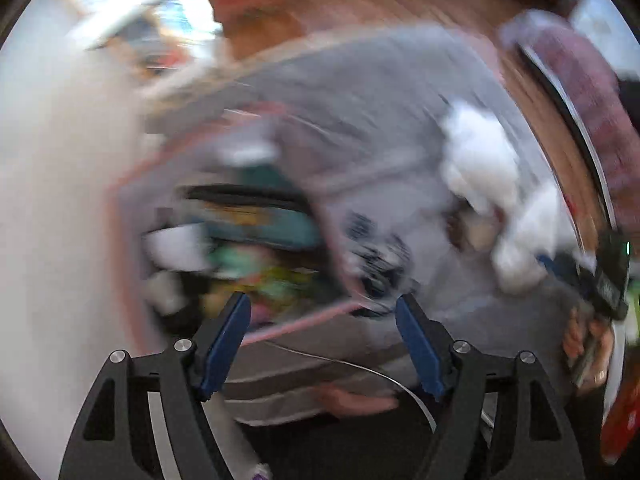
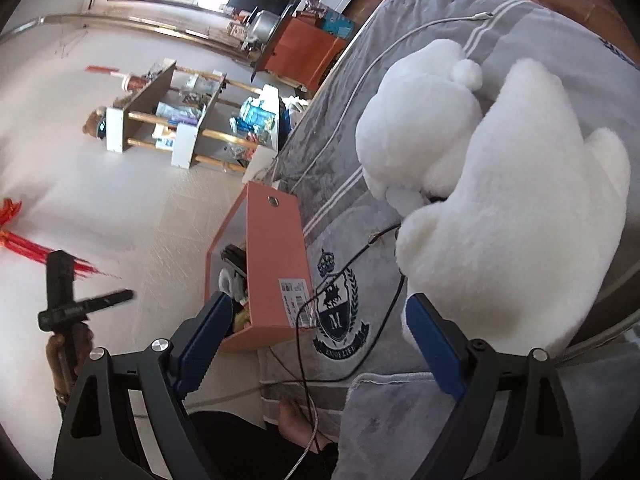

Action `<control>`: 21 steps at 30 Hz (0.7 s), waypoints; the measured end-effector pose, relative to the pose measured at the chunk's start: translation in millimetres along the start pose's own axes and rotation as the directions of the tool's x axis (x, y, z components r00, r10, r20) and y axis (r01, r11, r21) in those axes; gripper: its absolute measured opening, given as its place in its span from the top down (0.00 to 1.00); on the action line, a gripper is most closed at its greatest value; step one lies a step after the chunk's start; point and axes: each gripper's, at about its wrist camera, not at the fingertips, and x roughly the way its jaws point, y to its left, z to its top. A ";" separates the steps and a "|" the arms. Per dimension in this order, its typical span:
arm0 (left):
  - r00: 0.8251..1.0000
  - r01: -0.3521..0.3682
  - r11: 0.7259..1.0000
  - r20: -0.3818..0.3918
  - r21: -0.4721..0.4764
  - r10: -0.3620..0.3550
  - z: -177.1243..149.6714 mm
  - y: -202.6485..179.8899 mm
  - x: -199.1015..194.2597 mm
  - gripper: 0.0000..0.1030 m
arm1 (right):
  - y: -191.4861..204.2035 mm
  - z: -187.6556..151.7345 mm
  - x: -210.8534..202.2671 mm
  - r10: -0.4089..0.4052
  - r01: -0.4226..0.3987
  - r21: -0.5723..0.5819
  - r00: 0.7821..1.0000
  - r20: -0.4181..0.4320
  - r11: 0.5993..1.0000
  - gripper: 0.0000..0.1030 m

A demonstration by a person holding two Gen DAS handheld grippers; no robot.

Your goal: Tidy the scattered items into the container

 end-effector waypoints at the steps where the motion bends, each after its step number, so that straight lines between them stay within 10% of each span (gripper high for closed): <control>1: 0.999 0.005 0.998 -0.042 0.057 -0.003 10.6 -28.8 17.7 0.28 | -2.3 1.1 -1.2 0.006 -0.006 0.010 1.000 0.005 1.000 0.13; 9: 0.993 0.117 0.965 -0.014 0.233 -0.117 75.0 -175.5 117.1 0.28 | -14.3 12.5 -13.0 0.075 -0.078 0.061 0.996 0.050 0.995 0.13; 17: 0.944 0.303 0.948 -0.170 0.101 -0.284 112.2 -211.7 222.9 0.29 | -34.9 24.2 -15.5 0.172 -0.181 0.144 0.983 0.067 0.973 0.13; 18: 0.940 0.320 0.943 -0.154 0.096 -0.303 114.2 -211.4 225.6 0.35 | -35.3 25.3 -14.7 0.178 -0.186 0.145 0.982 0.066 0.972 0.13; 20: 0.926 0.354 0.931 -0.169 0.089 -0.336 116.5 -213.1 233.2 1.00 | -36.7 27.0 -12.2 0.188 -0.195 0.152 0.980 0.058 0.969 0.13; 21: 0.925 0.346 0.934 -0.196 0.090 -0.324 116.0 -214.8 237.5 1.00 | -37.4 27.4 -11.4 0.193 -0.200 0.156 0.980 0.057 0.967 0.13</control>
